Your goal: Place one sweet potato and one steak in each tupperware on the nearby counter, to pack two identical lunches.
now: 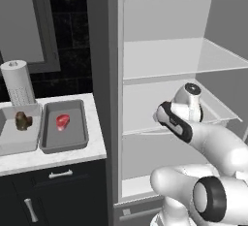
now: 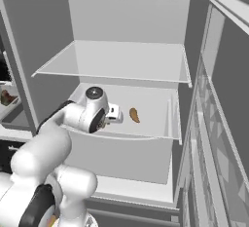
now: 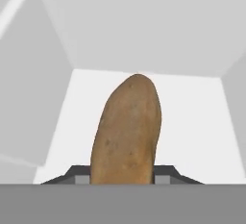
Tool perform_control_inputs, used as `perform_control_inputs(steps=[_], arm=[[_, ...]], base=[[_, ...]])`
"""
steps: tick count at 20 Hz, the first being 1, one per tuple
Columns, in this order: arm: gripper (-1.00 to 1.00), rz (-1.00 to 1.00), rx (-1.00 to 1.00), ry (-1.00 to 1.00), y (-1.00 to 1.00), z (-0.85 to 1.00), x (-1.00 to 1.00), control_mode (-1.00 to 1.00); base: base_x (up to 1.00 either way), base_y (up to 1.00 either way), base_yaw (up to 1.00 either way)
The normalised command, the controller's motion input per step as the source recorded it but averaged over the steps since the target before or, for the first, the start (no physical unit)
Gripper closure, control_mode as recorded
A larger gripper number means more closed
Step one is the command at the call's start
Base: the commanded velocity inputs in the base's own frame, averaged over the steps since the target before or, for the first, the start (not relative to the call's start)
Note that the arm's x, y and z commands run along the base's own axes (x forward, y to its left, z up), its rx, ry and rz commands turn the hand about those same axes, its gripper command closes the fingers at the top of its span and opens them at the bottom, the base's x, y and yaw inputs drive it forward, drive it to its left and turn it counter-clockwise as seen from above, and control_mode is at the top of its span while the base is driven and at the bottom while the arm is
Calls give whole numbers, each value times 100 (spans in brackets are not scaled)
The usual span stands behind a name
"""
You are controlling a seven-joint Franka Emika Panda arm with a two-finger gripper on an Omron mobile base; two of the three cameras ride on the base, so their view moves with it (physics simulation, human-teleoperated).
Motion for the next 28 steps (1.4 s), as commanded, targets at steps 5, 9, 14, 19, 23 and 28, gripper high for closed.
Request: perform_control_inputs(steps=[5, 9, 14, 19, 23, 28], arm=[[100, 0, 0, 0, -20, 51, -100, -100], [100, 1, 0, 0, -1, 100, -85, -100], [100, 0, -1, 0, 2, 100, -64, -100], [100, 0, -4, 0, 15, 100, -47, -100], [100, 0, -6, 0, 8, 69, -73, -100], [100, 0, -1, -1, 0, 0, -20, 100]], base=[[0, 0, 0], [0, 0, 0], [0, 0, 0], [0, 0, 0], [0, 0, 0], [-80, 0, 2]])
